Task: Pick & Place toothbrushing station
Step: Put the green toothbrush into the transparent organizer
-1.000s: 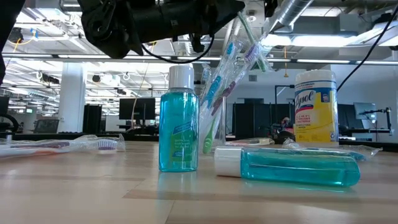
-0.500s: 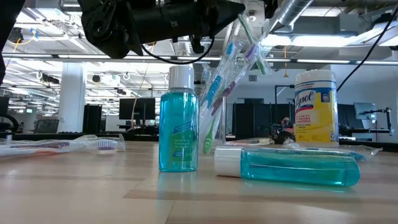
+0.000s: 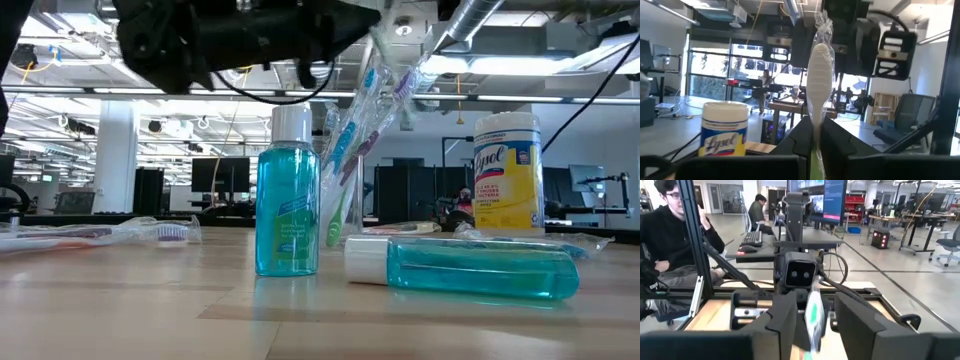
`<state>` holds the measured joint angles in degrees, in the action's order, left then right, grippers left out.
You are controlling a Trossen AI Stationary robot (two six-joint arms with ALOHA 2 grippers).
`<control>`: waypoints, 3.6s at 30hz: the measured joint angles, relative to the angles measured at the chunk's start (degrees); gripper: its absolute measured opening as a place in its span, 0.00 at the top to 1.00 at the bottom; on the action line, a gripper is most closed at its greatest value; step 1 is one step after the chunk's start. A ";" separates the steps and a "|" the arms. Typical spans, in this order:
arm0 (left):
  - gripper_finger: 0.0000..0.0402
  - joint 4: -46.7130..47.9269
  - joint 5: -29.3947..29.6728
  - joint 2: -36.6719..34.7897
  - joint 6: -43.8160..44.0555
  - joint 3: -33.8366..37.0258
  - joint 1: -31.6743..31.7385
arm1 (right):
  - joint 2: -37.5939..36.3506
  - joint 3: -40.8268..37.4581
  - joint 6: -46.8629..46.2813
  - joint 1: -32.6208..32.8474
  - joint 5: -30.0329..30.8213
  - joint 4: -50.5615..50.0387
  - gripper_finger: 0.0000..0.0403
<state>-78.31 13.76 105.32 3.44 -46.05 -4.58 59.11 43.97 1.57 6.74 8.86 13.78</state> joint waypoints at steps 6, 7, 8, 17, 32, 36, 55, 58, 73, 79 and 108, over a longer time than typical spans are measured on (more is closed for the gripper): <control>0.97 0.30 -0.18 -8.24 0.00 6.83 -0.26 | -0.67 0.08 -1.51 0.00 0.03 -1.34 0.64; 0.96 0.63 -0.12 -9.60 0.04 8.06 -0.26 | -0.66 0.08 -1.53 0.00 0.03 -1.88 0.63; 0.96 1.29 -0.17 -10.74 0.20 8.87 -0.26 | -0.61 0.04 -1.56 0.00 0.03 -2.05 0.63; 0.96 5.92 0.46 -18.81 0.48 16.29 -0.30 | -0.24 0.02 -1.56 -0.11 0.16 -2.43 0.65; 0.96 9.21 3.82 -19.19 0.01 16.86 2.06 | -0.24 0.02 -1.56 -0.11 0.17 -3.54 0.66; 0.96 10.97 3.84 -19.15 0.15 16.86 2.80 | -0.24 0.02 -1.56 -0.11 0.16 -3.61 0.66; 0.96 13.60 4.25 -16.32 -0.02 16.82 2.80 | -0.20 0.02 -1.57 -0.11 0.18 -4.83 0.67; 0.95 13.46 4.25 -15.04 -0.02 16.79 2.80 | -0.20 0.02 -1.58 -0.11 0.18 -4.83 0.67; 0.95 12.20 4.90 -8.16 3.25 16.79 2.80 | -0.20 0.02 -1.56 -0.11 0.18 -4.83 0.67; 0.95 10.95 5.11 -5.28 5.00 16.79 3.08 | -0.20 0.02 -1.56 -0.09 0.18 -5.03 0.67; 0.82 10.50 7.75 -3.68 8.41 16.78 4.36 | -0.20 0.02 -1.57 -0.11 0.17 -8.12 0.68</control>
<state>-67.81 21.51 101.65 11.86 -29.27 -0.23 58.92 43.99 0.00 6.63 9.03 5.66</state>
